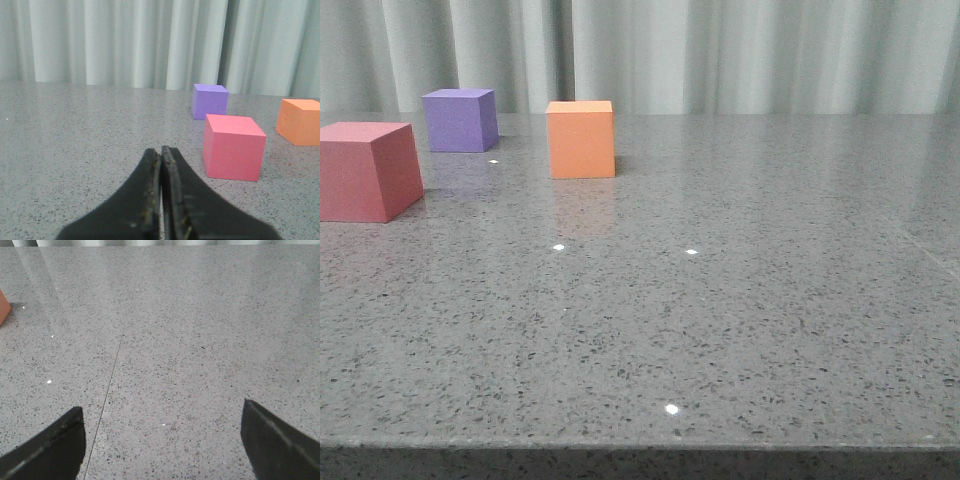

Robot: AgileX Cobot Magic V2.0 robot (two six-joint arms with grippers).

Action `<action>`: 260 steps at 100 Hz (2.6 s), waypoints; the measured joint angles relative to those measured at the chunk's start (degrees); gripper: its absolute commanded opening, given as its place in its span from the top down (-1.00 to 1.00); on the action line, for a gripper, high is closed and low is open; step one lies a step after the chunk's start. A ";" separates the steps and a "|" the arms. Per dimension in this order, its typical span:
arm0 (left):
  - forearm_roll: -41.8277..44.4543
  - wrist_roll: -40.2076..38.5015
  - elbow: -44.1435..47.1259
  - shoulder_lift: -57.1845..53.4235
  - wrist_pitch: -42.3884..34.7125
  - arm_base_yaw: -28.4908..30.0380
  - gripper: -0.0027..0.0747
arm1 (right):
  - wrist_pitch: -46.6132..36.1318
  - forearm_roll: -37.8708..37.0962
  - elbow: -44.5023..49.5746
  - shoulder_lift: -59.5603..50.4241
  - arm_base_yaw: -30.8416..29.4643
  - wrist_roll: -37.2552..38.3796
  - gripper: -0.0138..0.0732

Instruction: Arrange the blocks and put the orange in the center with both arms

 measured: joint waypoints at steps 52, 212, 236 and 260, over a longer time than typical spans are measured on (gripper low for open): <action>0.00 0.00 0.00 0.00 0.00 0.00 0.98 | -2.82 0.00 0.36 -0.03 0.00 0.00 0.70; -3.15 0.00 -56.57 49.50 52.49 0.00 0.98 | -2.82 0.00 0.36 -0.03 0.00 -0.15 0.94; -0.79 0.00 -56.57 52.66 52.66 0.00 0.51 | -2.82 0.00 0.36 -0.03 0.00 -0.15 0.94; 1.96 0.00 -56.57 52.84 52.75 0.00 -0.93 | -2.82 0.00 0.36 -0.03 0.00 -0.15 0.94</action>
